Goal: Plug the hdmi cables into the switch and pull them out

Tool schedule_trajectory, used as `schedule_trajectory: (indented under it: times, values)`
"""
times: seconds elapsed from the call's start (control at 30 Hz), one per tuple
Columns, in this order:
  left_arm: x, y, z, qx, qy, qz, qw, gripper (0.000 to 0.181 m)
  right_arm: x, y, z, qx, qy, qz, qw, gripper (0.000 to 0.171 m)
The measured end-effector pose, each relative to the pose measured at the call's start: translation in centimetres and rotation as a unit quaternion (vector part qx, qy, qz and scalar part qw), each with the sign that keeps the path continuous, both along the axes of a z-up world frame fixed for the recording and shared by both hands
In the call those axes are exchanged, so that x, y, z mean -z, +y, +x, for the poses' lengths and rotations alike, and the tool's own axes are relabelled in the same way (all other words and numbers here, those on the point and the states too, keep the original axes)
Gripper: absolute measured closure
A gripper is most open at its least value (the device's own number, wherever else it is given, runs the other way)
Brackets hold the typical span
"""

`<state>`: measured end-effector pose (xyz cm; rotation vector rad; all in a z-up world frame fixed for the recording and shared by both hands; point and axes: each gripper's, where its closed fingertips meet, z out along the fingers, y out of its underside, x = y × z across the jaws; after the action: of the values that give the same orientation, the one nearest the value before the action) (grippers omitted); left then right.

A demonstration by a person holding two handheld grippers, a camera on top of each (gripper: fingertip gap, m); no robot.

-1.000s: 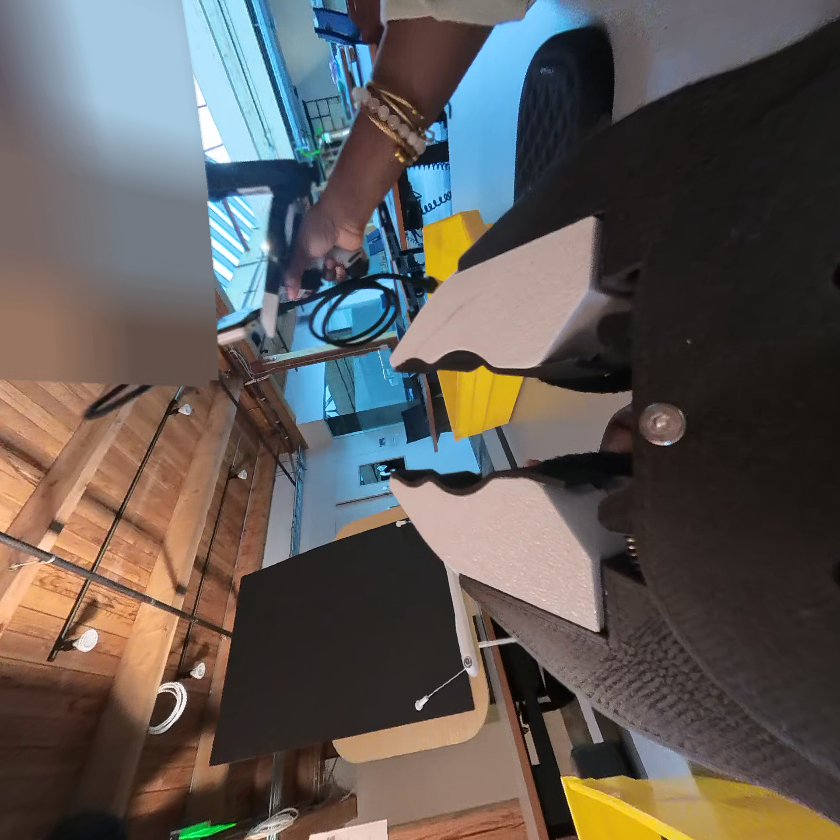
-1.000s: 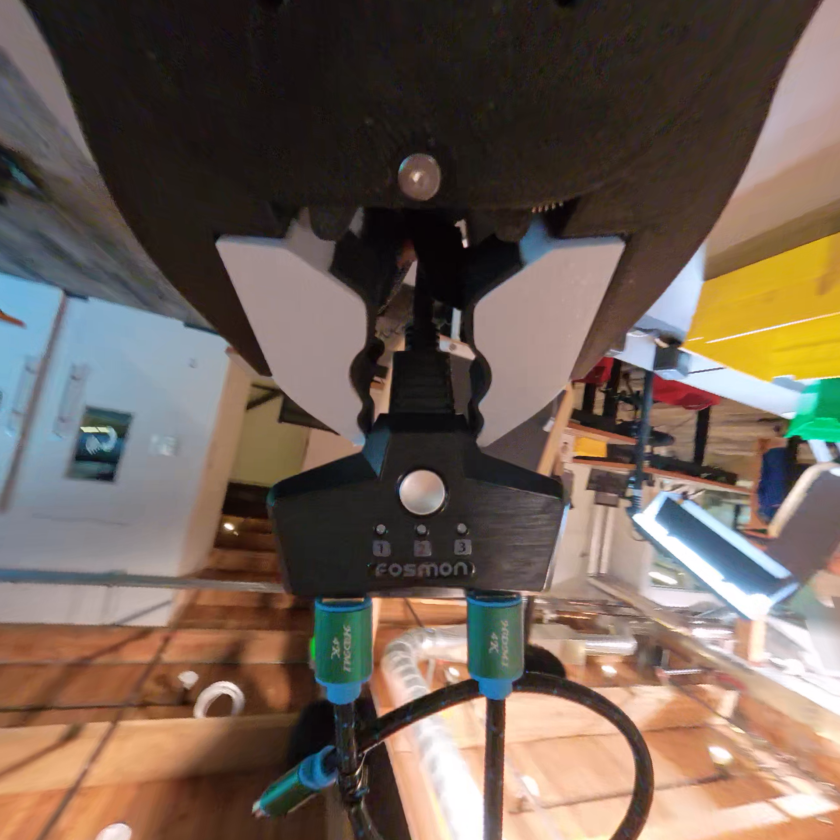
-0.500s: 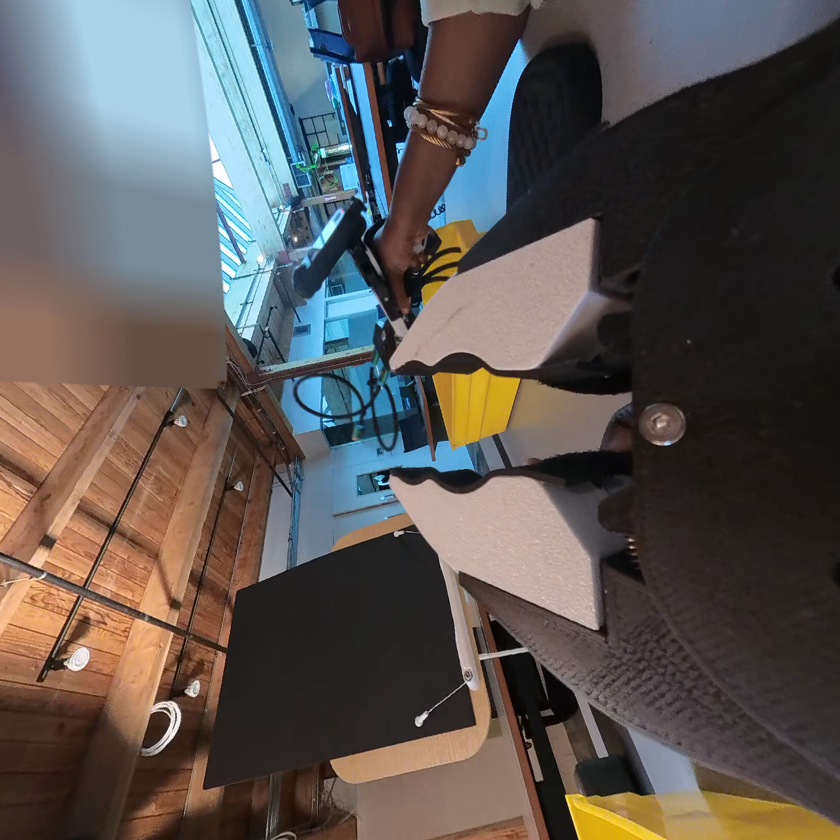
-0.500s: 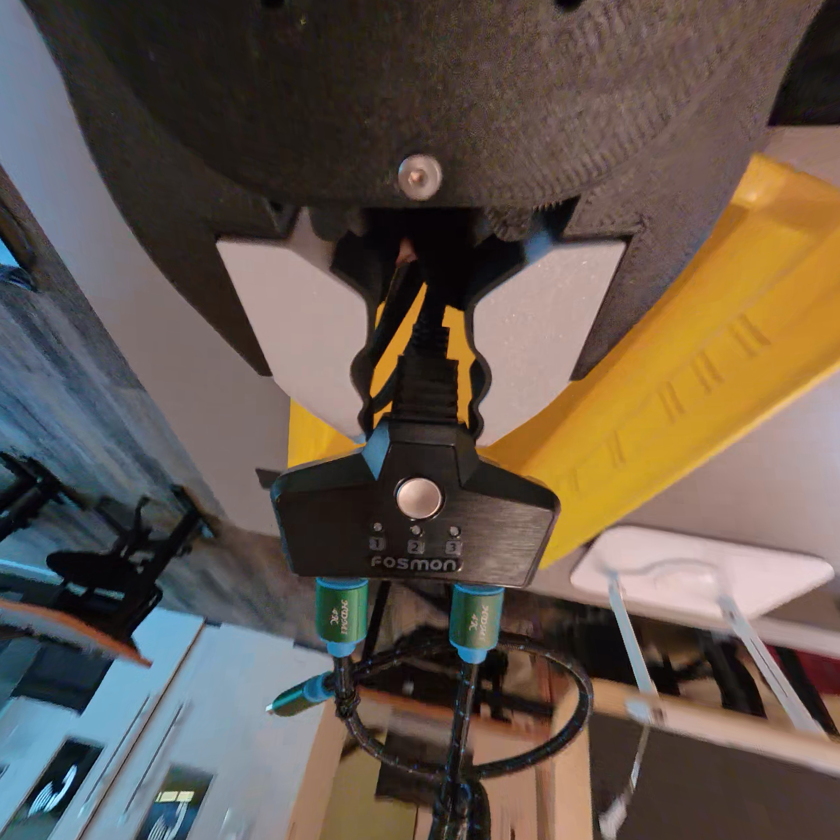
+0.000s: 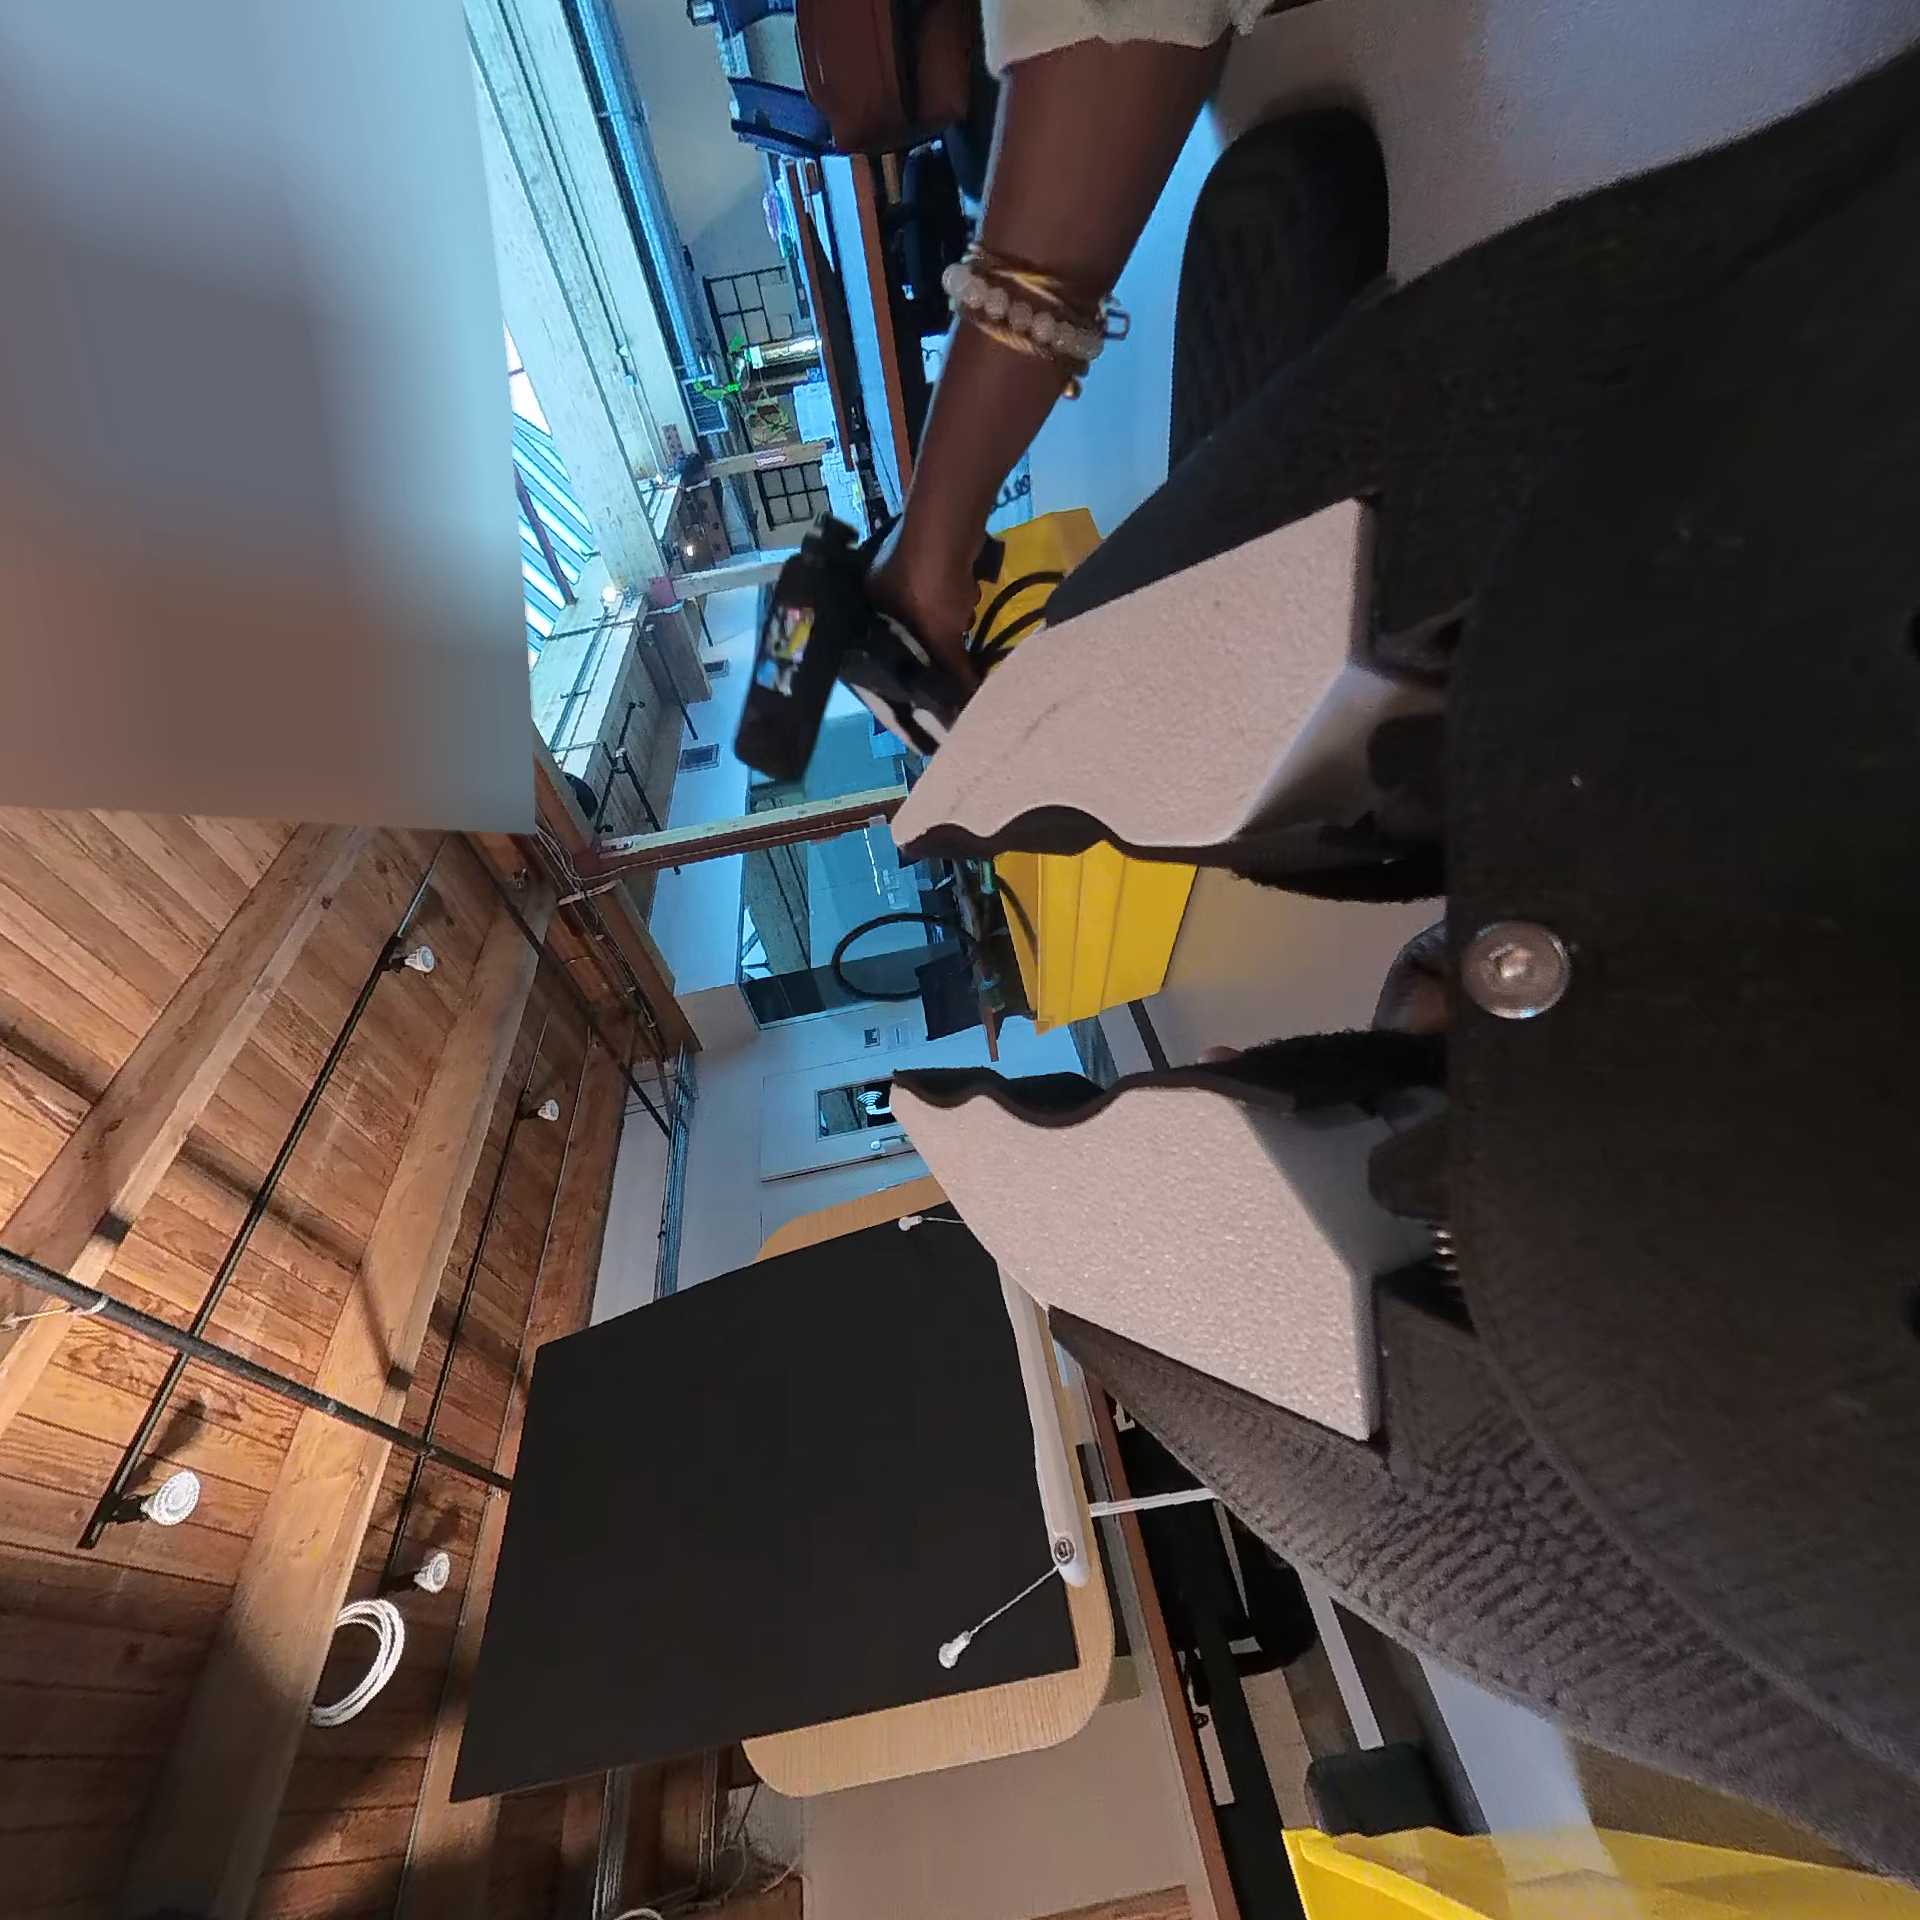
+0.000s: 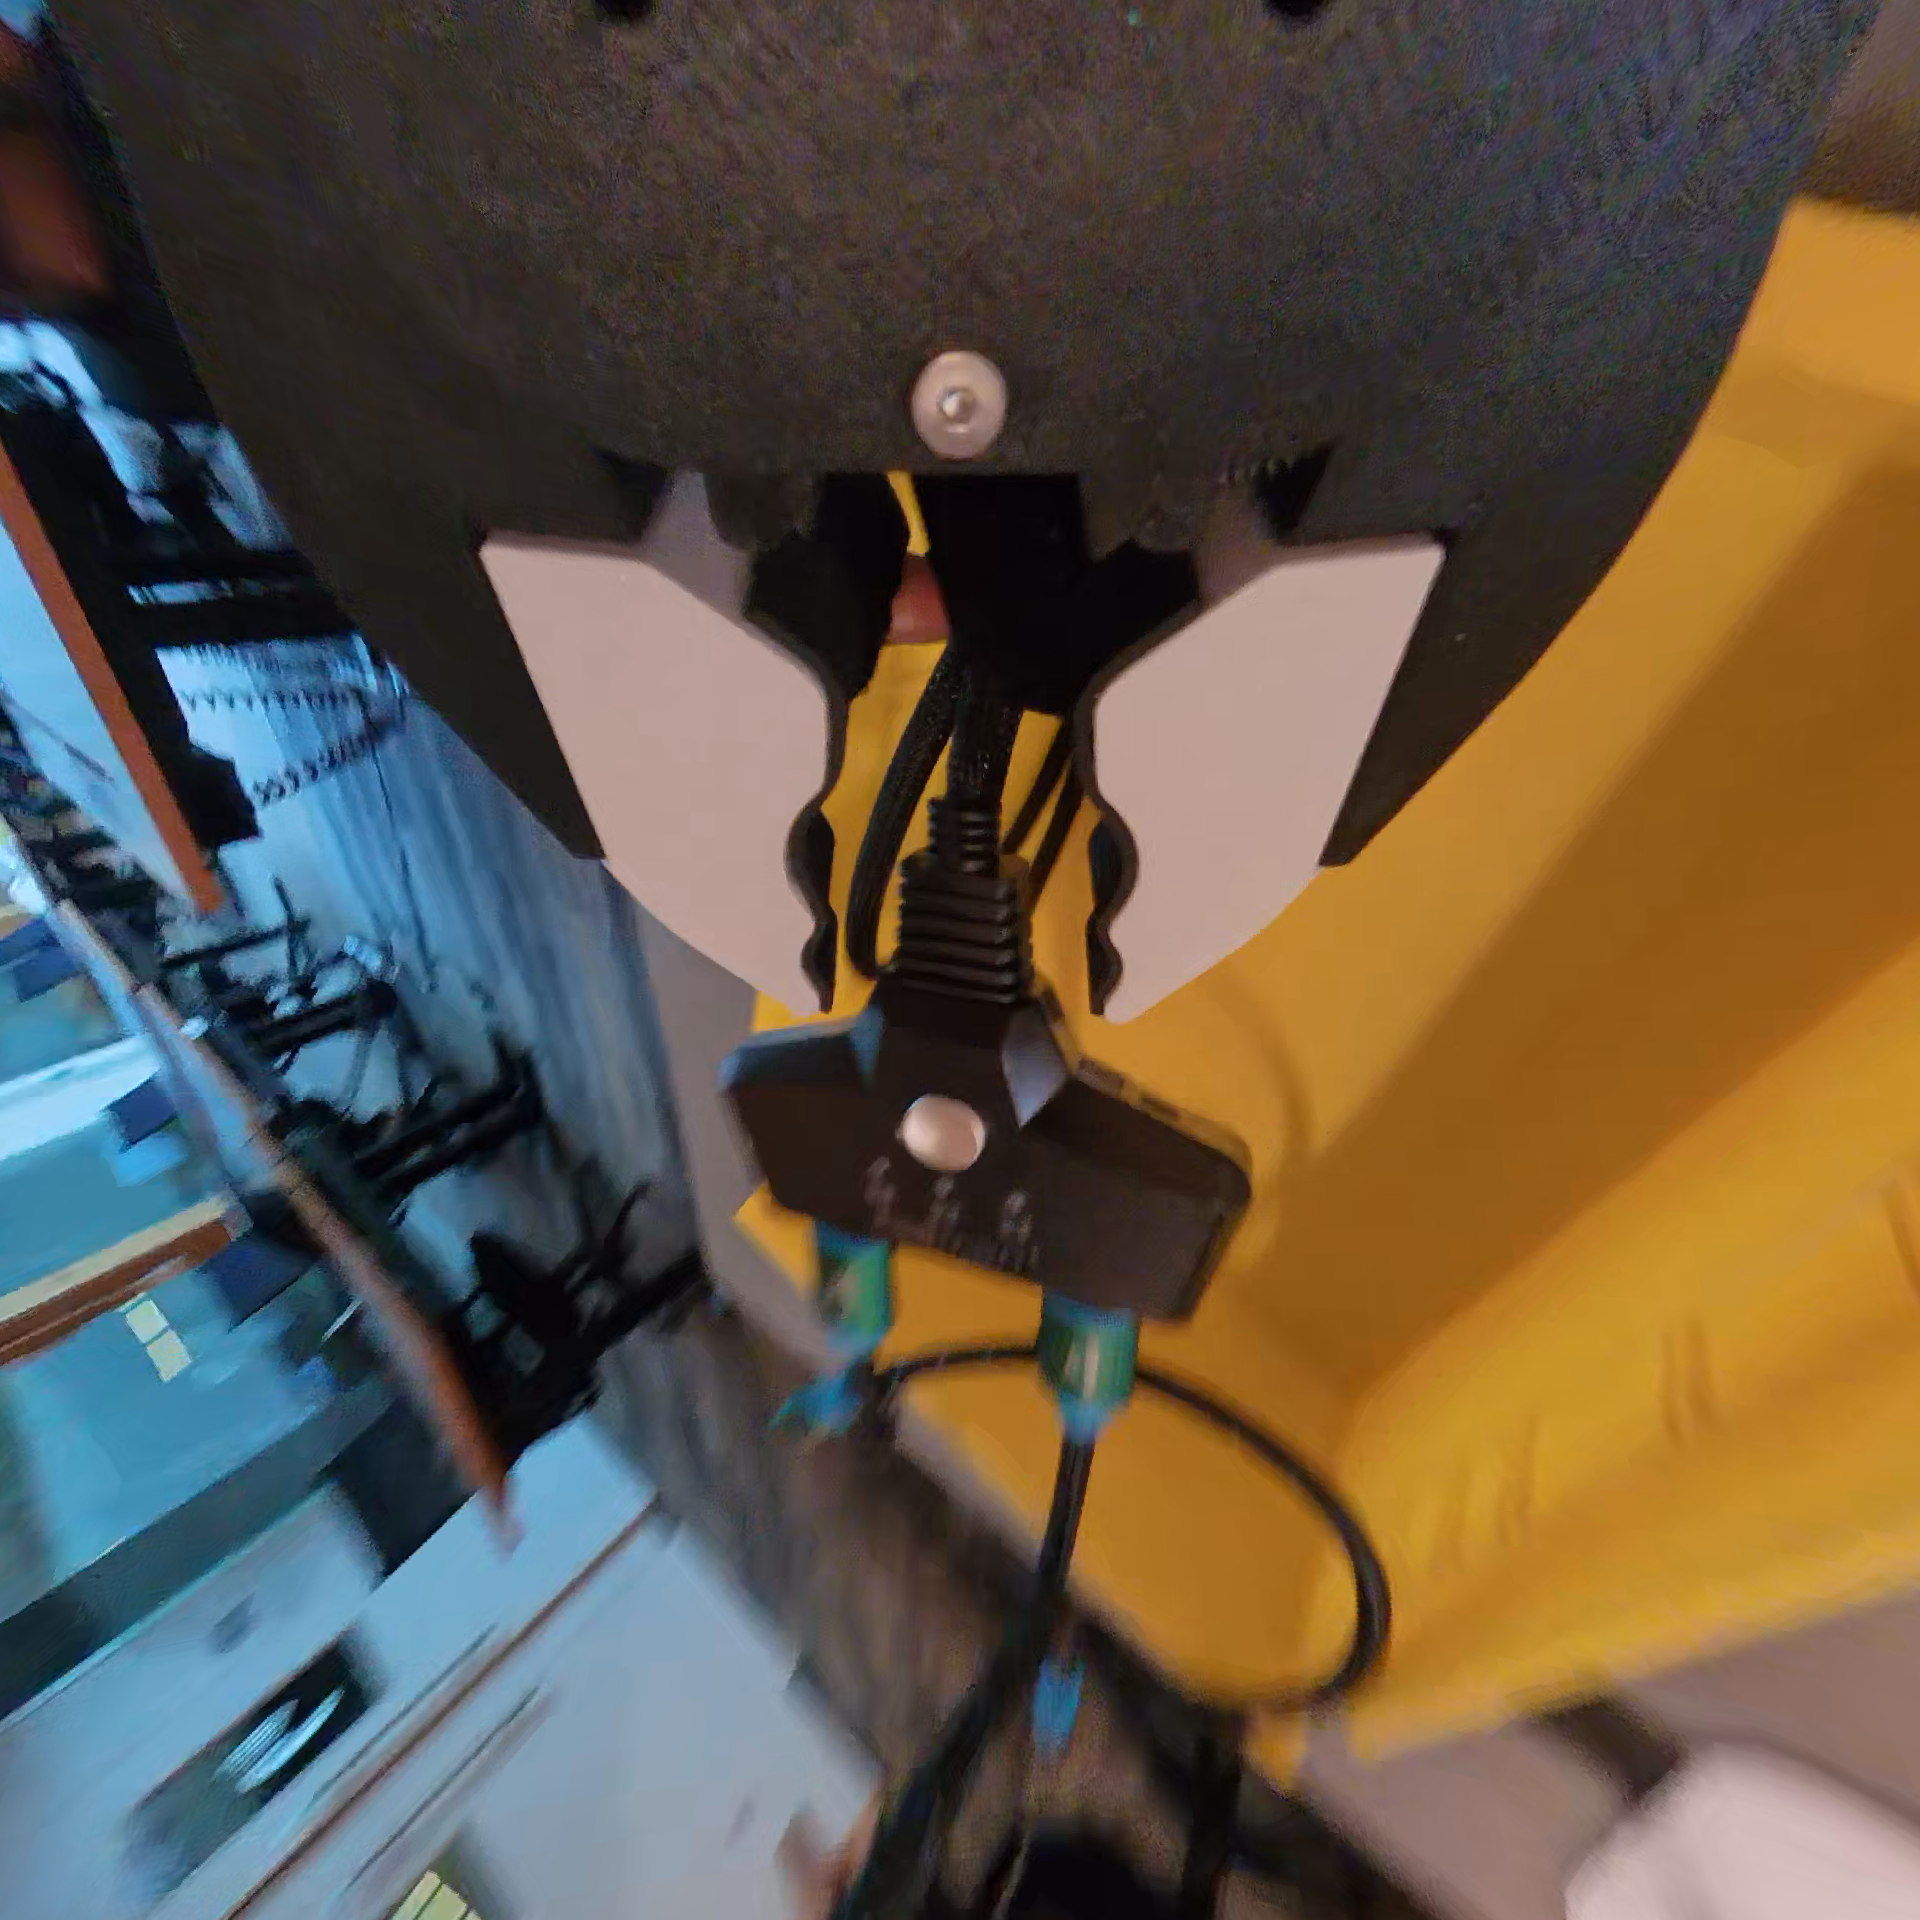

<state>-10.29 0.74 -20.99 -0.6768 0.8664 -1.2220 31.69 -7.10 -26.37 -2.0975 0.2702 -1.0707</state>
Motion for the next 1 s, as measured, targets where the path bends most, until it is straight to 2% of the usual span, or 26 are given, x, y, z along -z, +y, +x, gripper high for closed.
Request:
schedule_trajectory:
  times: [0.13, 0.2, 0.27, 0.3, 0.37, 0.4, 0.47, 0.6, 0.7, 0.77, 1.0]
  values:
    - [0.0, 0.1, 0.0, 0.001, -0.001, -0.002, 1.0, 0.143, -6.2, -0.1, -2.1, -0.053, -0.087, 0.181, 0.978, 0.087]
    - [0.0, 0.1, 0.0, 0.0, -0.001, -0.002, 1.0, 0.143, -9.3, -0.7, -4.1, -0.098, -0.122, 0.278, 0.948, 0.085]
    - [0.1, 0.1, 0.0, -0.001, 0.0, -0.002, 1.0, 0.143, -11.7, -1.7, -7.0, -0.158, -0.144, 0.376, 0.902, 0.098]
    - [0.1, 0.1, 0.0, -0.001, 0.001, -0.003, 1.0, 0.143, -12.5, -2.3, -8.7, -0.188, -0.154, 0.42, 0.874, 0.11]
    - [0.1, 0.1, 0.1, -0.002, 0.002, -0.002, 1.0, 0.143, -12.4, -2.9, -12.2, -0.25, -0.171, 0.473, 0.827, 0.155]
    - [0.2, 0.1, 0.1, -0.003, 0.003, -0.001, 1.0, 0.143, -11.5, -2.5, -13.8, -0.288, -0.165, 0.476, 0.814, 0.165]
    - [0.2, 0.1, 0.1, -0.007, 0.005, -0.001, 1.0, 0.143, -9.6, -0.4, -15.6, -0.344, -0.135, 0.433, 0.822, 0.167]
    - [0.4, 0.5, 0.2, -0.015, 0.012, -0.007, 1.0, 0.145, -4.2, 4.0, -17.1, -0.412, -0.058, 0.267, 0.869, 0.164]
    - [0.4, 0.5, 0.1, -0.012, 0.012, -0.009, 1.0, 0.145, 0.2, 6.0, -19.2, -0.465, 0.044, 0.17, 0.868, 0.161]
    - [0.4, 0.6, 0.1, -0.012, 0.012, -0.01, 1.0, 0.145, 2.4, 6.7, -18.4, -0.431, 0.062, 0.112, 0.893, 0.153]
    - [0.6, 0.8, 0.1, -0.026, 0.043, -0.007, 0.999, 0.146, 2.3, 6.4, -16.3, -0.367, 0.065, 0.125, 0.92, 0.149]
